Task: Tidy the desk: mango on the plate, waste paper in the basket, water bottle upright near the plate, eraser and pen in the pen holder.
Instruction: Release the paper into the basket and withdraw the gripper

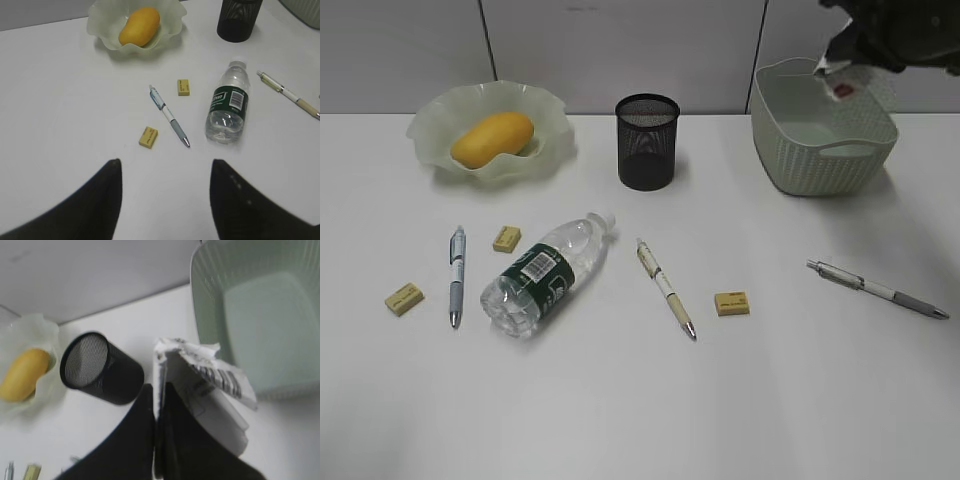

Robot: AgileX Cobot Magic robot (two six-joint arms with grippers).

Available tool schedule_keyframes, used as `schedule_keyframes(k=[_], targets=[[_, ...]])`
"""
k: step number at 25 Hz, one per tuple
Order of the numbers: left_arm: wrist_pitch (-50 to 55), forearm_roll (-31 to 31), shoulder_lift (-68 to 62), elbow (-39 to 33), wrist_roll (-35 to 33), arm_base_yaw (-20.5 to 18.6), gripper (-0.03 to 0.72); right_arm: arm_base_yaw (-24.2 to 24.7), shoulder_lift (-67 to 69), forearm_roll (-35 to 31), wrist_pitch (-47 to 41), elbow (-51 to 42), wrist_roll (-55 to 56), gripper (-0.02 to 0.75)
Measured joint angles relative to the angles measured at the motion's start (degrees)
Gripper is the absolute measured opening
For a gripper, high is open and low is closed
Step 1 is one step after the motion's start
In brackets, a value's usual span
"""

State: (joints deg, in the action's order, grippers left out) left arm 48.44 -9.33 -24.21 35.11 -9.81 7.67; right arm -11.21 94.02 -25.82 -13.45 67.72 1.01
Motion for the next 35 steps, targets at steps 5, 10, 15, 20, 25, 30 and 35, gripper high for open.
schedule_keyframes(k=[5,10,15,20,25,30,35], targets=[[0.0,0.0,0.0,0.0,0.0,0.0,0.427,0.0,2.06,3.37,8.72,2.55,-0.31,0.014],[-0.07,0.0,0.0,0.0,0.0,0.0,0.427,0.0,8.81,7.15,12.41,5.95,-0.42,0.014],[-0.07,0.0,0.0,0.0,0.0,0.0,0.427,0.59,15.57,9.72,16.25,9.3,-0.67,0.014],[-0.1,0.05,0.0,0.0,0.0,0.0,0.427,2.33,21.84,10.11,16.94,12.22,-1.38,0.033],[-0.1,0.16,0.0,0.0,0.0,0.0,0.427,2.8,24.98,10.12,16.97,12.62,-1.45,0.283],[-0.14,0.22,0.0,0.0,0.0,0.0,0.427,2.8,25.04,10.12,17.38,13.24,-1.46,0.626],[-0.17,0.22,0.0,0.0,0.0,0.0,0.427,2.8,22.4,10.25,15.93,13.48,-1.51,0.633]])
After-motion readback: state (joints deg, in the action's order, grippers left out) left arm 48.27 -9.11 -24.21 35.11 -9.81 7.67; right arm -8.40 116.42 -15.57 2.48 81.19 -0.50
